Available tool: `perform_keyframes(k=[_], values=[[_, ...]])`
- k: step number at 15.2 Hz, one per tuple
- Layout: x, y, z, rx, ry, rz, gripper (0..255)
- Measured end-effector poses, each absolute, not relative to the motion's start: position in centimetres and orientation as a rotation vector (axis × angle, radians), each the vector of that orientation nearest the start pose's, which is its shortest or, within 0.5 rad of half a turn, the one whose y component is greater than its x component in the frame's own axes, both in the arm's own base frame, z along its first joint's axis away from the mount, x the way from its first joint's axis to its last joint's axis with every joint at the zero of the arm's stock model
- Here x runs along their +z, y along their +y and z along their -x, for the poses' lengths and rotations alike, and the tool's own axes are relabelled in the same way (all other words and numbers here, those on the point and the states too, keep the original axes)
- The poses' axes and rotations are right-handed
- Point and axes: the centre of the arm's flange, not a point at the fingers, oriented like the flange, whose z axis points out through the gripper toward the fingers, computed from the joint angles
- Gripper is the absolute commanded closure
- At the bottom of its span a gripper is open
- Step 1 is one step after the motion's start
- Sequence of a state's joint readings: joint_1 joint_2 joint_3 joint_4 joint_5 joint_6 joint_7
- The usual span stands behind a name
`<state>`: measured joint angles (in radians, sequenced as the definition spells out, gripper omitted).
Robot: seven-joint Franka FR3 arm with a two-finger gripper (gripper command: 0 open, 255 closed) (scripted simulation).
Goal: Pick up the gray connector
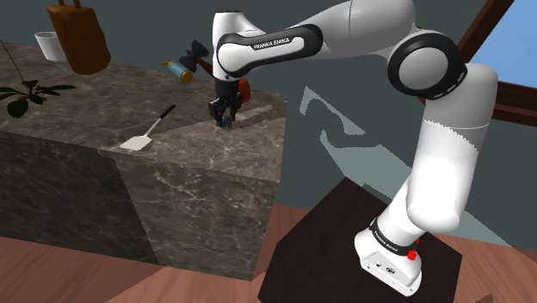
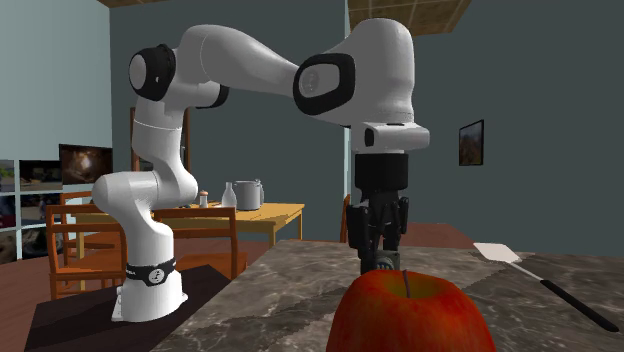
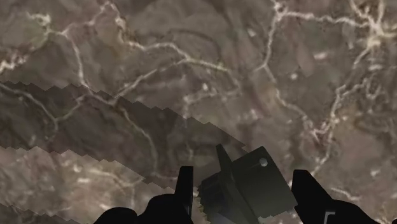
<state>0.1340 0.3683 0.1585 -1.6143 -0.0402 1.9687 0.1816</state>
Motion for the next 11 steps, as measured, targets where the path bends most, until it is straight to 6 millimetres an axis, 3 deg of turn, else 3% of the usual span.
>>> perform_keyframes(k=[7, 11], values=[[41.4, 17.7, -63.8, 0.021, -0.182, 3.119, 255], [43.1, 17.8, -63.8, 0.020, -0.182, 3.119, 255]])
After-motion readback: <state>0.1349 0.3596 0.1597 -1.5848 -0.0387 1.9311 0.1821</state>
